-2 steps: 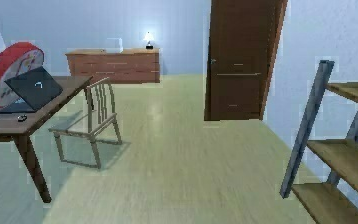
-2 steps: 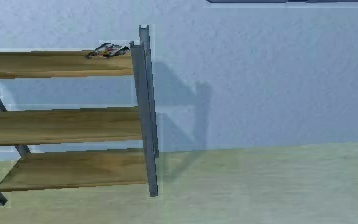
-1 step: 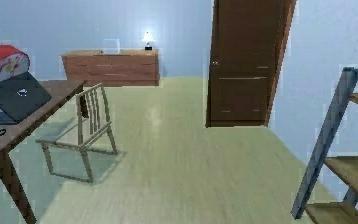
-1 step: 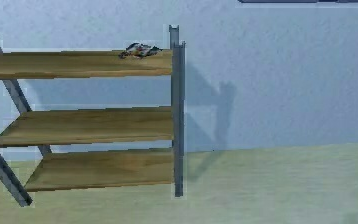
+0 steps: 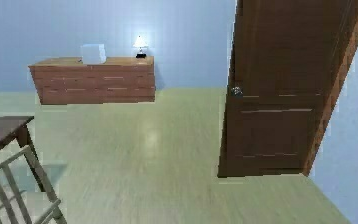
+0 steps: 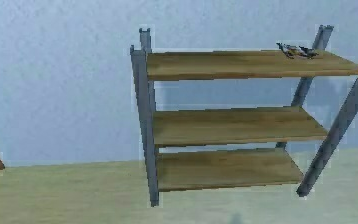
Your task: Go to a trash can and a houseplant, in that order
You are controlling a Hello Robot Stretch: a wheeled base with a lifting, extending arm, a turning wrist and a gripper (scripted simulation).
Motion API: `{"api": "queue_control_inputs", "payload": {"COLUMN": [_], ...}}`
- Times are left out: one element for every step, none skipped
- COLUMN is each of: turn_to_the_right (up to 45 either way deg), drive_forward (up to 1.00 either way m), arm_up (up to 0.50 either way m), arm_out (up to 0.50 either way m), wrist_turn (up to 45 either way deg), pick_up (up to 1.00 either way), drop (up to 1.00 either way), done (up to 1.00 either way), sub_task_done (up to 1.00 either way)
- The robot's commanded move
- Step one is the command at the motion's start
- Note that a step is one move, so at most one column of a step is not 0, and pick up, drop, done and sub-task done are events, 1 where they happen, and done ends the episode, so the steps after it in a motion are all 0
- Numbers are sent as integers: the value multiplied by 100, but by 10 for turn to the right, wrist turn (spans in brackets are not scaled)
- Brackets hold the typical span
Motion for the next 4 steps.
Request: {"api": "queue_control_inputs", "payload": {"turn_to_the_right": [0,30,0,360], "drive_forward": [100,0,70,0], "arm_up": [0,0,0,0], "arm_out": [0,0,0,0], "wrist_turn": [0,0,0,0], "pick_up": [0,0,0,0], "drop": [0,0,0,0], "done": [0,0,0,0], "sub_task_done": [0,0,0,0]}}
